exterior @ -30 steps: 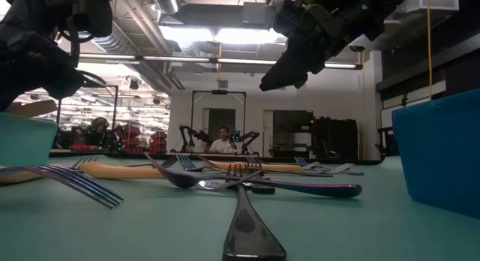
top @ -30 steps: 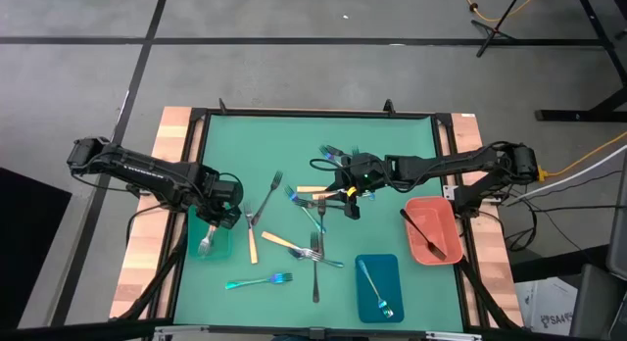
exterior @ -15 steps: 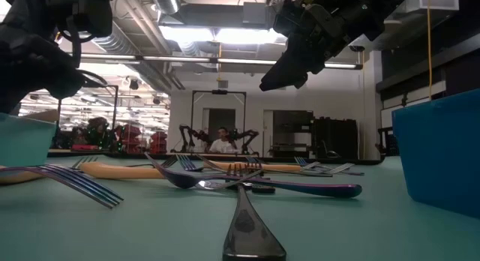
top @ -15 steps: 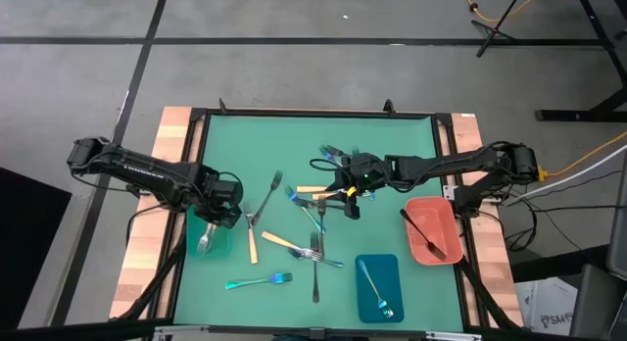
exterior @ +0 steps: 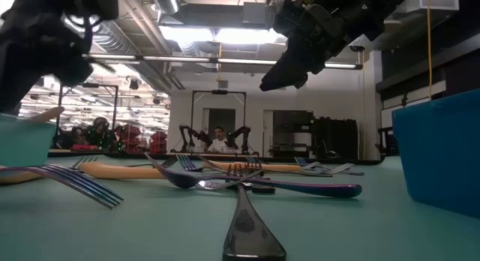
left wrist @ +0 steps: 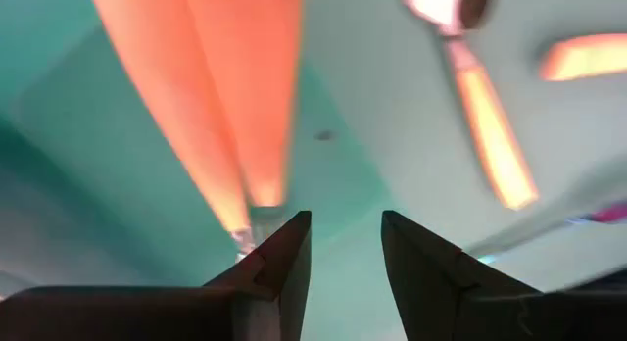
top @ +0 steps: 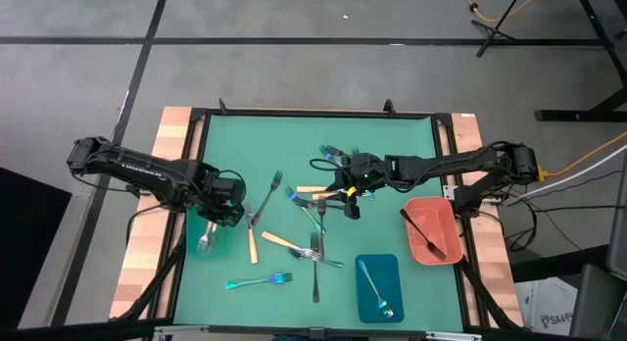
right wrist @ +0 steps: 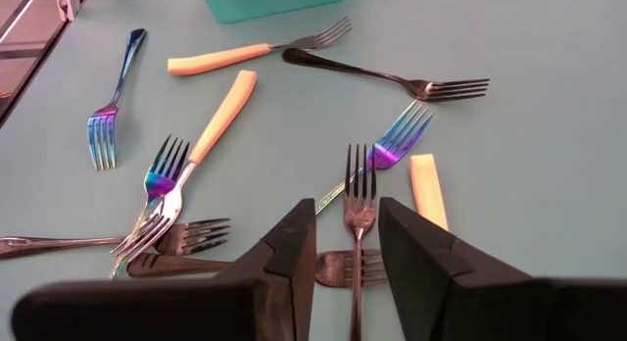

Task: Sort silverware by color (type)
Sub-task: Put the black fork into the orange bin

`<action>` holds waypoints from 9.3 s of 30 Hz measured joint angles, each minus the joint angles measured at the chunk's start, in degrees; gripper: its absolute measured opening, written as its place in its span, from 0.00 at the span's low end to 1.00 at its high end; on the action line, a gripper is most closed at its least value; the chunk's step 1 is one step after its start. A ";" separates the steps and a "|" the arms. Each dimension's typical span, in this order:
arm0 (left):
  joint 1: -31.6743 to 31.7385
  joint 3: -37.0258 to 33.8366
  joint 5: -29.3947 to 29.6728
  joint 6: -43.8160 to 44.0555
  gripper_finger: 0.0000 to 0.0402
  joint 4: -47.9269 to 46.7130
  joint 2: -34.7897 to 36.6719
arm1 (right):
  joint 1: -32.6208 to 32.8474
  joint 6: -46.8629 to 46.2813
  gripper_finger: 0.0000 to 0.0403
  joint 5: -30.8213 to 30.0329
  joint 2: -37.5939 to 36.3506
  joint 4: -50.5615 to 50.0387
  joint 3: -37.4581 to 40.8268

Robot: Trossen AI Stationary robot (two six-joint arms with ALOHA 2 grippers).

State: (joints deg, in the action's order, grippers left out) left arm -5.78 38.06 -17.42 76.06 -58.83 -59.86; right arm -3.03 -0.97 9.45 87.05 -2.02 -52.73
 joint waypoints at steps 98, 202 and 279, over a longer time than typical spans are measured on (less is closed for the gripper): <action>0.00 10.36 35.66 -17.80 0.10 23.09 -35.50 | 0.01 0.00 0.26 0.00 0.04 -1.49 0.00; -2.34 24.90 53.96 -123.30 0.02 52.52 -35.23 | -6.95 -13.84 0.26 15.93 3.72 -26.56 -18.73; -5.51 24.90 54.04 -110.60 0.12 50.24 -35.28 | -3.75 -17.59 0.00 -12.06 -2.76 -48.31 -18.75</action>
State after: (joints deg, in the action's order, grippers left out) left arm -11.29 62.96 36.61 -34.54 -8.59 -95.13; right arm -6.78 -18.56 -2.60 84.28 -50.33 -71.48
